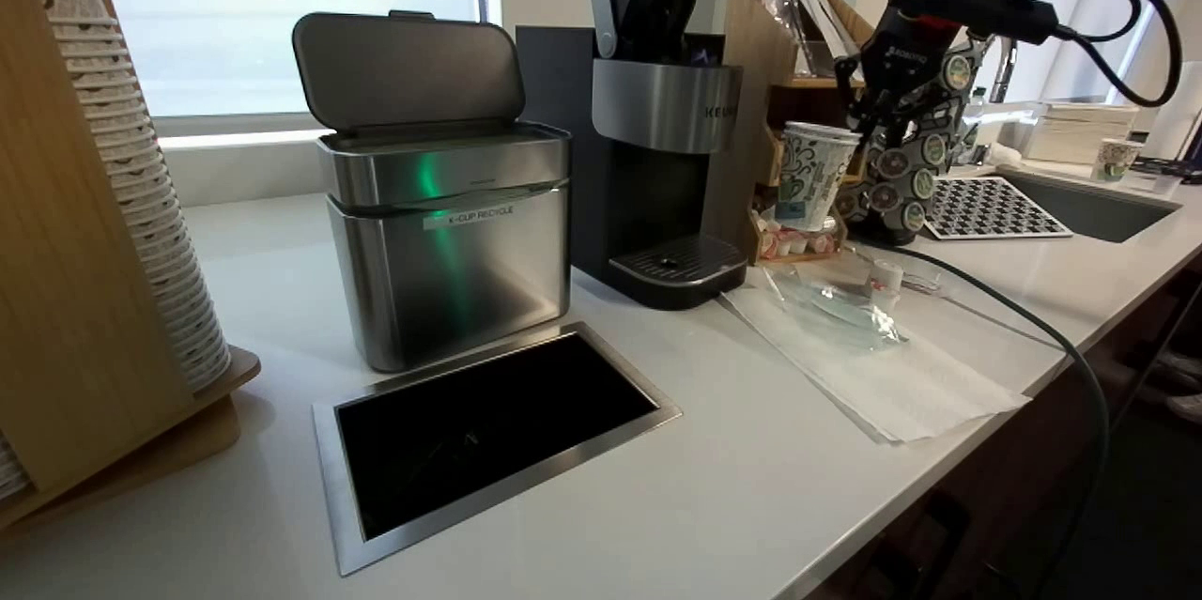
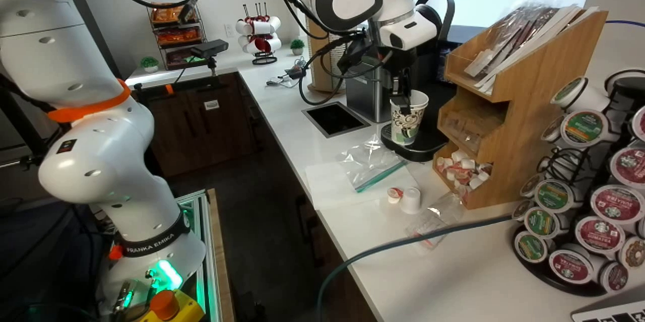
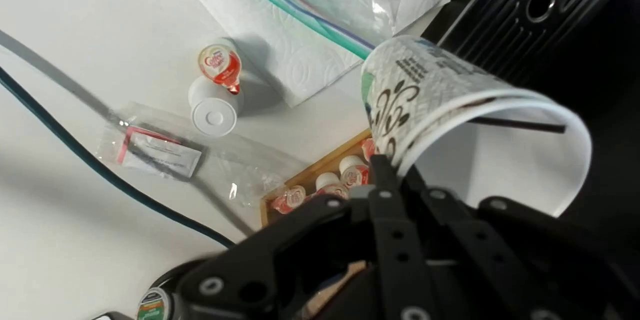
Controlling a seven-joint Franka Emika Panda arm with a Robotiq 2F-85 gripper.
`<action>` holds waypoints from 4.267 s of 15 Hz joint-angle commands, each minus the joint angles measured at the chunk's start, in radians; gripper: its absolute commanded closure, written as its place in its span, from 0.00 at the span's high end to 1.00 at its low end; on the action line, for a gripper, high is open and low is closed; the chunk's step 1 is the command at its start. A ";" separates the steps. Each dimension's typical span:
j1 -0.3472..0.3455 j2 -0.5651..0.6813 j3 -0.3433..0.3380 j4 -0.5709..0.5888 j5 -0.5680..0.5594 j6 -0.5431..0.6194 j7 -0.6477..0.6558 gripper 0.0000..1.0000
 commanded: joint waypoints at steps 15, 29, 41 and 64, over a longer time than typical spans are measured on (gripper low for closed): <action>0.070 0.153 -0.007 0.119 -0.084 0.036 0.076 0.01; 0.093 0.219 -0.010 0.174 -0.074 0.049 0.064 0.01; 0.142 0.312 -0.019 0.242 -0.113 0.092 0.046 0.01; 0.150 0.260 -0.026 0.194 -0.076 0.216 -0.011 1.00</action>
